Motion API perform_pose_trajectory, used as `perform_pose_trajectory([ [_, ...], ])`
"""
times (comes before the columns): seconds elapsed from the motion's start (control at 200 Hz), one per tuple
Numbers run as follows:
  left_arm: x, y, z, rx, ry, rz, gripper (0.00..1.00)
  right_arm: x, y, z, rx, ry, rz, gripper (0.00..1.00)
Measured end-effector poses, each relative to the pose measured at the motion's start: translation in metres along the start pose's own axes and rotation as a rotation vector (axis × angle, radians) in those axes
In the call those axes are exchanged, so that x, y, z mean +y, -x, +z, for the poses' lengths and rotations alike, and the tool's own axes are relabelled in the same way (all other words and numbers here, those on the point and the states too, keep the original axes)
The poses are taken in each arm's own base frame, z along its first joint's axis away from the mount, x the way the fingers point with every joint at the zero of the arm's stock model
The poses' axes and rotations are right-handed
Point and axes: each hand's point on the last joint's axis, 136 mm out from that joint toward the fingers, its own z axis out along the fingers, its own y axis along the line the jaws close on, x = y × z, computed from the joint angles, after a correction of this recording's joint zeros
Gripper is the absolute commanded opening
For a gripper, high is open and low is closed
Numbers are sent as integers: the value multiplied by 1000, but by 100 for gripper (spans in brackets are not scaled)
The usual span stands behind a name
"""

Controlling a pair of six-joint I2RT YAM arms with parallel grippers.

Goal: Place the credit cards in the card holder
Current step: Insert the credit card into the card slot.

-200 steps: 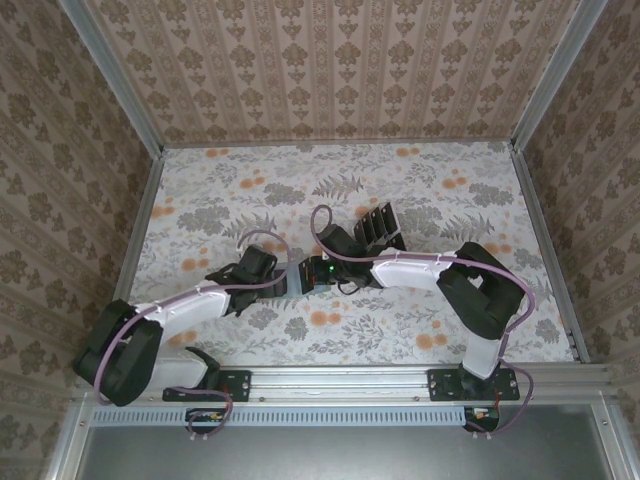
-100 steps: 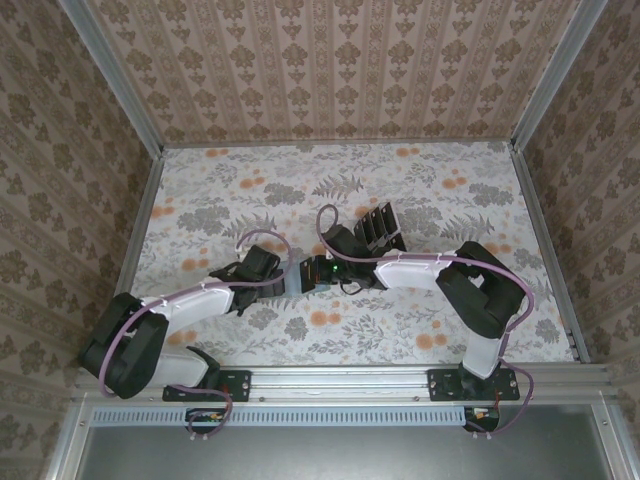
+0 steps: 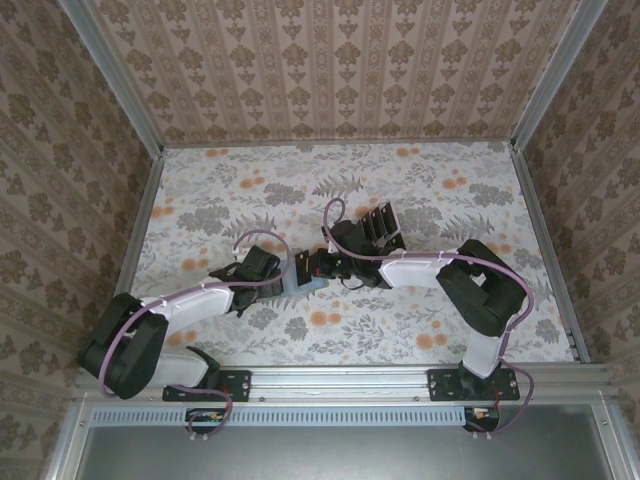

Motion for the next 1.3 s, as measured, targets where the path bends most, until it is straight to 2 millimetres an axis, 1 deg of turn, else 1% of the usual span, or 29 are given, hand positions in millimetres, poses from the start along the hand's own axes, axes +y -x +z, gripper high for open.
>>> perform_pose_trajectory([
  [0.205,0,0,0,1,0,-10,100,7,9,-1,-34,52,-6,0],
  [0.32,0,0,0,1,1,-11,100,8,12,2,-47,73,-7,0],
  [0.635,0,-1,0,1,3,-13,100,-10,0,15,-27,66,20,0],
  [0.91,0,-1,0,0,5,-17,100,-7,-2,16,-32,106,35,0],
  [1.3,0,-1,0,1,6,-20,100,-5,-9,22,-4,148,72,0],
])
